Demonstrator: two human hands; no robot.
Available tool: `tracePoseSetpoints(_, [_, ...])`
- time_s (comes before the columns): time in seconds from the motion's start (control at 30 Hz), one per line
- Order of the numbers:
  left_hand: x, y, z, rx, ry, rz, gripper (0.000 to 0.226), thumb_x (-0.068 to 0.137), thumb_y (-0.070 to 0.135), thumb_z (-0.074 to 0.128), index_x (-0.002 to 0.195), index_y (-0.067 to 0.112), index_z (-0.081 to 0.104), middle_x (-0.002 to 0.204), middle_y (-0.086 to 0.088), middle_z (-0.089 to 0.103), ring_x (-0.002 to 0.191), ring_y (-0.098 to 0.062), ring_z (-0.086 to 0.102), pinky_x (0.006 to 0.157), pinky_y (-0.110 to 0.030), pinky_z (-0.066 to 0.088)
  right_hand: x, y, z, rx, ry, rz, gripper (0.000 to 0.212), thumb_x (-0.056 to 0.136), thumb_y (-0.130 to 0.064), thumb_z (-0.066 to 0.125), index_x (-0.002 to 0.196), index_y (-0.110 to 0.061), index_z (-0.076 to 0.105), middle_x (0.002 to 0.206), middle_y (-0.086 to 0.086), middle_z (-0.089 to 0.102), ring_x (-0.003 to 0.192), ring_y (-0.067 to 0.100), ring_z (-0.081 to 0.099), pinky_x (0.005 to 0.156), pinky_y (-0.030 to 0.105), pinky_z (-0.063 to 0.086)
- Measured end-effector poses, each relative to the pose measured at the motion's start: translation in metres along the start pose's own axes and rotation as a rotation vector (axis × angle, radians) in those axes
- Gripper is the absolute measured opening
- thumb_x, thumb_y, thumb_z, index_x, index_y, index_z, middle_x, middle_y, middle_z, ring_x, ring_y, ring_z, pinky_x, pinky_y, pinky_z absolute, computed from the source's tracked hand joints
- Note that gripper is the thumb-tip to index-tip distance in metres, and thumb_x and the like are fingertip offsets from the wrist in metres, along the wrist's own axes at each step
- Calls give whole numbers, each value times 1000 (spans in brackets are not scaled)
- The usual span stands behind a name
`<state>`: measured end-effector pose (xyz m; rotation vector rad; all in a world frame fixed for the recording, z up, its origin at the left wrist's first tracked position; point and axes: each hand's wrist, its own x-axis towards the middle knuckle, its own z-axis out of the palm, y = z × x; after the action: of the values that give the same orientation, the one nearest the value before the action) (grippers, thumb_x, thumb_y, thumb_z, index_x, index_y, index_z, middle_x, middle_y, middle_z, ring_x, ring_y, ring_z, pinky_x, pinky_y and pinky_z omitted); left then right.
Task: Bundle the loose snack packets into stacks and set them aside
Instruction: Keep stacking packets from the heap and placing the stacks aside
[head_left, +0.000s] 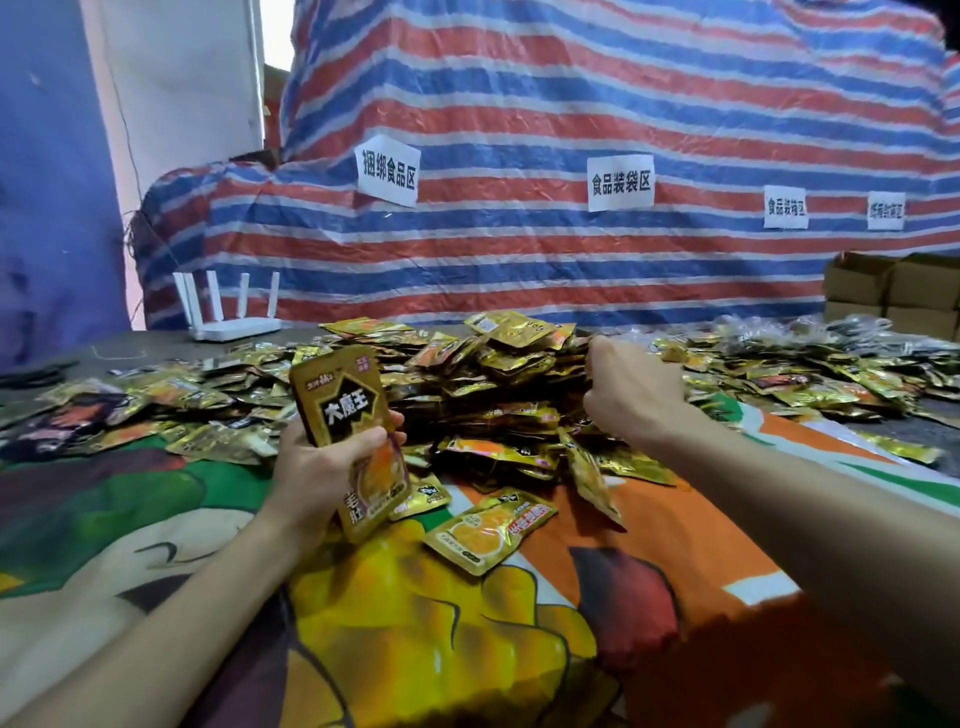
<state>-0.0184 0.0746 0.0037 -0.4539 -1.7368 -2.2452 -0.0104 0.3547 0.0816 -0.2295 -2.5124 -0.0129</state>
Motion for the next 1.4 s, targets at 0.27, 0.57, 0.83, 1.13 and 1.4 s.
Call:
tracePoseSetpoints(0.27, [2,1,-3,-41,-34,-81,23,90,-5,61,104,9,73,106,-14,76,93,-34,74,77,-49,61,9,2,0,137,-30,17,20,87,-5,59,103,-13,66,96,9,69,87,32,65,68,38,51])
tracePoseSetpoints(0.57, [-7,18,-1,-98,-190,-367,48,70,12,69,116,-1,68,93,-19,76,75,-31,75,58,-34,60,-10,-93,7,1235,-418,-193,22,87,-5,76,103,-16,64,93,11,76,74,14,74,64,24,56])
tracePoseSetpoints(0.83, [5,24,-18,-145,-106,-423,43,70,14,68,110,-3,68,93,-20,76,72,-30,75,56,-33,60,-16,-135,54,1150,-141,-297,15,93,-9,70,107,-15,69,97,-4,71,90,2,68,77,16,55])
tracePoseSetpoints(1.13, [10,23,-39,-424,-318,-418,55,55,13,90,107,3,77,103,-20,73,89,-35,73,76,-44,60,-17,-115,62,1191,-467,-425,18,102,-9,57,104,-12,74,95,10,70,86,12,64,75,25,52])
tracePoseSetpoints(1.4, [14,19,-43,-463,-356,-388,45,69,8,79,114,6,75,108,-13,71,93,-29,72,83,-44,59,-13,-107,43,2339,-863,-15,22,81,-10,46,68,-12,63,67,5,55,75,25,63,90,39,53])
